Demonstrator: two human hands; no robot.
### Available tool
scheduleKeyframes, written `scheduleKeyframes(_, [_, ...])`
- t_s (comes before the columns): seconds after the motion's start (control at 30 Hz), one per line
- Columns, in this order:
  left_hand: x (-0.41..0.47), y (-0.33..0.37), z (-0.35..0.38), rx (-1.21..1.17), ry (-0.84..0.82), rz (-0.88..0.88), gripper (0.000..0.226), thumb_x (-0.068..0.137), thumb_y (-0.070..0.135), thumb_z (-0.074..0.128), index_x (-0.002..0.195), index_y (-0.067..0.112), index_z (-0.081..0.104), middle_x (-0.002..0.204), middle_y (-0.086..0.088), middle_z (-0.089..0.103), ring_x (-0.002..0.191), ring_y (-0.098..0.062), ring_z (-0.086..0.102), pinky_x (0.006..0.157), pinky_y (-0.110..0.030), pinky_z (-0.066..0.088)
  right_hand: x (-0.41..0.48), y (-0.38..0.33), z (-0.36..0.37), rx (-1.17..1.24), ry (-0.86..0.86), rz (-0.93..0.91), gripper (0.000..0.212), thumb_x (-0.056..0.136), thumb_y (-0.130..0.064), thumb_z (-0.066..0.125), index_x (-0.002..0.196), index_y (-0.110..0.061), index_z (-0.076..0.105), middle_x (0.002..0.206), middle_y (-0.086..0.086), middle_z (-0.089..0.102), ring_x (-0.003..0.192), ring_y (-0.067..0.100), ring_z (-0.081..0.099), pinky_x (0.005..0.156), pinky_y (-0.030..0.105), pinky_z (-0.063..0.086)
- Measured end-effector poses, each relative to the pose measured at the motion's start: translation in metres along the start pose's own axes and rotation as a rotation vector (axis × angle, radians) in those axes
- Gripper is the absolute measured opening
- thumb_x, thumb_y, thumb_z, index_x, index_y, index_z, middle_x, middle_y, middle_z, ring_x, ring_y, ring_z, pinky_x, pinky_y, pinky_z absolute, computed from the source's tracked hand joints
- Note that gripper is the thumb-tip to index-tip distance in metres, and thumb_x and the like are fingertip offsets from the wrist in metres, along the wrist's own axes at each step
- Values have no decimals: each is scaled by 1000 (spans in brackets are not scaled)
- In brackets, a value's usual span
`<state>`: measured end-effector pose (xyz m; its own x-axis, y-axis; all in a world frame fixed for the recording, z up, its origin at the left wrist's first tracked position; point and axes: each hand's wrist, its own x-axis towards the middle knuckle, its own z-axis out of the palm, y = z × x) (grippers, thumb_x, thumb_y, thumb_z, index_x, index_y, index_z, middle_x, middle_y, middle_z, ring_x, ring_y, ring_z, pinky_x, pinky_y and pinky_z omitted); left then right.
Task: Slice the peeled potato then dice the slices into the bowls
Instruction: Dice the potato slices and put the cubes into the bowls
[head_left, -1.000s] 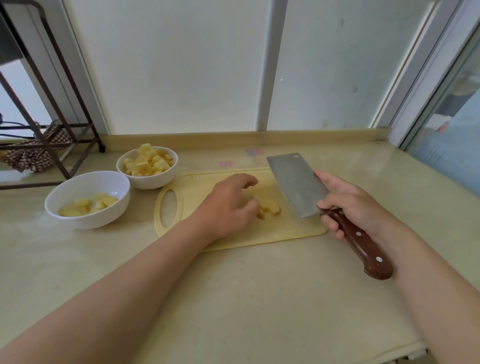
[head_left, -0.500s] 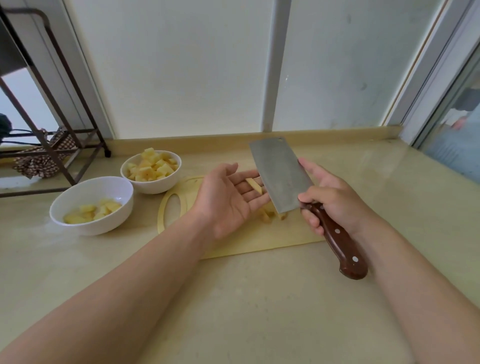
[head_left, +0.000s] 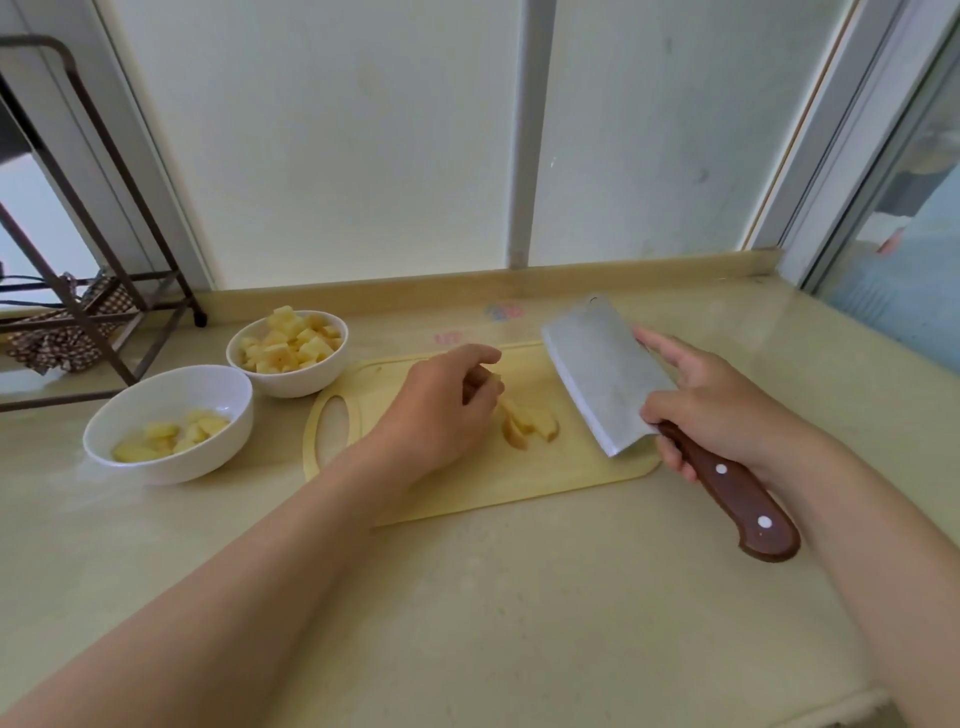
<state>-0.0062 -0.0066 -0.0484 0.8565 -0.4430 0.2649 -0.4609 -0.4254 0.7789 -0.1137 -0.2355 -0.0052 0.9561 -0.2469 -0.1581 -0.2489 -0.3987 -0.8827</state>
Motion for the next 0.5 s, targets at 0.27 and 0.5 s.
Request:
scheduleKeyframes(0.27, [-1,14,4,369,-5,-10,12,90,19,60,100,22,67,98,-5,71,92,-25,65,87,-39,54,-16,6,1,-87,-52,43,84,91,5,43,155,-49,29,56,12,67,41,25,57,44,29,48])
scheduleKeyframes(0.5, [-2,17,1,246,1,-123,35,88,14,55,121,16,66,99,2,69,79,-6,64,68,-14,46,-21,18,8,6,-47,73,63,90,10,48,105,-51,54,77,18,59,49,25,58,45,32,49])
